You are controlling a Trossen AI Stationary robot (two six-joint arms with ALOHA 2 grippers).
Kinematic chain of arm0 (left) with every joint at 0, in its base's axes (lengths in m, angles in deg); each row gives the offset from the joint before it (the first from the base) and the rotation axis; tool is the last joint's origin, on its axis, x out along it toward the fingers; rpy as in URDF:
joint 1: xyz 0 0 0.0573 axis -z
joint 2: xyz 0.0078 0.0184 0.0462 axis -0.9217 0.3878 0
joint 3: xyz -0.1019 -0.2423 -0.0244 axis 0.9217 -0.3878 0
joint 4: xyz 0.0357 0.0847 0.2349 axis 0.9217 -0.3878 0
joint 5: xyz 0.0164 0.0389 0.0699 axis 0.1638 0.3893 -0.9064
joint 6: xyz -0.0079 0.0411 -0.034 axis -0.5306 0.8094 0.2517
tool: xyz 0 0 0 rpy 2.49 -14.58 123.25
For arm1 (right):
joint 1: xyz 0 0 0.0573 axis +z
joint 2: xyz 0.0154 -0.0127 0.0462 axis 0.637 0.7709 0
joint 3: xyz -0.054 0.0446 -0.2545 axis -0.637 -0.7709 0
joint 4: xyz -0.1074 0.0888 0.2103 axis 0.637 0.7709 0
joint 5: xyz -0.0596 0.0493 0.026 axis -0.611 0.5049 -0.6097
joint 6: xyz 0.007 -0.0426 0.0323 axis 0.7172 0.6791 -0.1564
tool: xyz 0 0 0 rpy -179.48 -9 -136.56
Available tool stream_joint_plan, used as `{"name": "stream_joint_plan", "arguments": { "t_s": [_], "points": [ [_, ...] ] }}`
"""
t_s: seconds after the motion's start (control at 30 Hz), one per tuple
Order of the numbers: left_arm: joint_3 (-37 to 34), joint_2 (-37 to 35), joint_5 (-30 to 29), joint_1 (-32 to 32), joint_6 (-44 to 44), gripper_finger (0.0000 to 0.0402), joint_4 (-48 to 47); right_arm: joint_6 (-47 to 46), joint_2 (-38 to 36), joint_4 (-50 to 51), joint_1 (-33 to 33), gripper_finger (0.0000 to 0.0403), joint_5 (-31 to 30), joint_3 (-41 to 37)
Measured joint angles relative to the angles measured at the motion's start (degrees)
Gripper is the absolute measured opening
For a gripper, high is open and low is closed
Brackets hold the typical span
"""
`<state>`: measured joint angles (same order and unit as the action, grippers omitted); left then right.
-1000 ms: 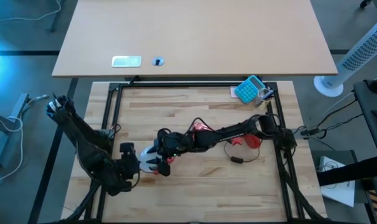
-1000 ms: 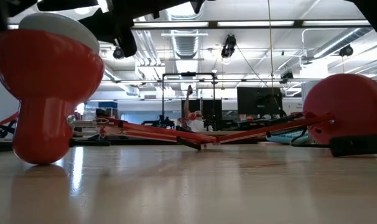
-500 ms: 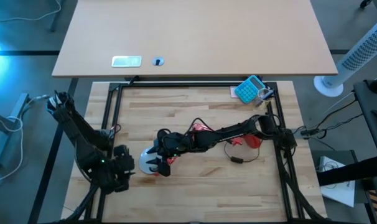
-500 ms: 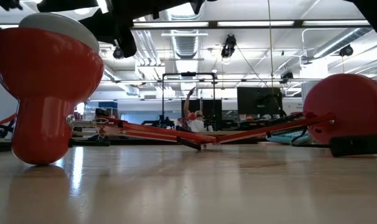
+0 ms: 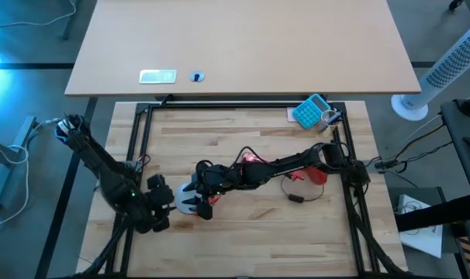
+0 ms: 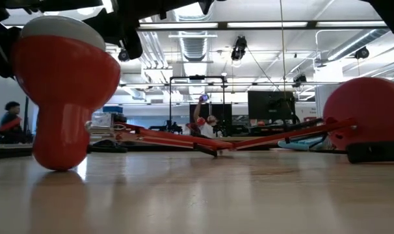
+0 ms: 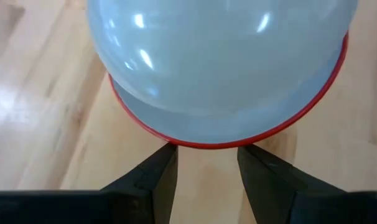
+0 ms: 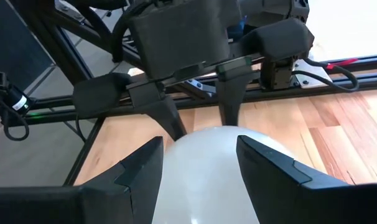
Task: Screw lightbulb
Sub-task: Insert the lightbulb into the orange desk lamp
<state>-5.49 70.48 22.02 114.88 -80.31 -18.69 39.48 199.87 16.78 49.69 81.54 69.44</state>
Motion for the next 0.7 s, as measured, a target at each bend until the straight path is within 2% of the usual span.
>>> {"name": "stream_joint_plan", "arguments": {
  "t_s": [0.37, 0.57, 0.7],
  "points": [
    [0.5, -2.3, 0.7, -1.0, 0.6, 0.0158, -1.8, -0.5, -0.1, 1.5, 0.0, 0.0199, -1.6, 0.1],
    [5.2, -5.1, 0.5, -1.0, 0.9, 0.0158, -7.5, -0.5, -0.2, 1.9, 0.0, 0.0199, -1.7, 0.1],
    [7.2, -6.2, 0.5, -0.5, 2.5, 0.0158, -6.8, -0.7, -0.3, 2.1, 0.0, 0.0199, -1.7, 0.1]
  ]
}}
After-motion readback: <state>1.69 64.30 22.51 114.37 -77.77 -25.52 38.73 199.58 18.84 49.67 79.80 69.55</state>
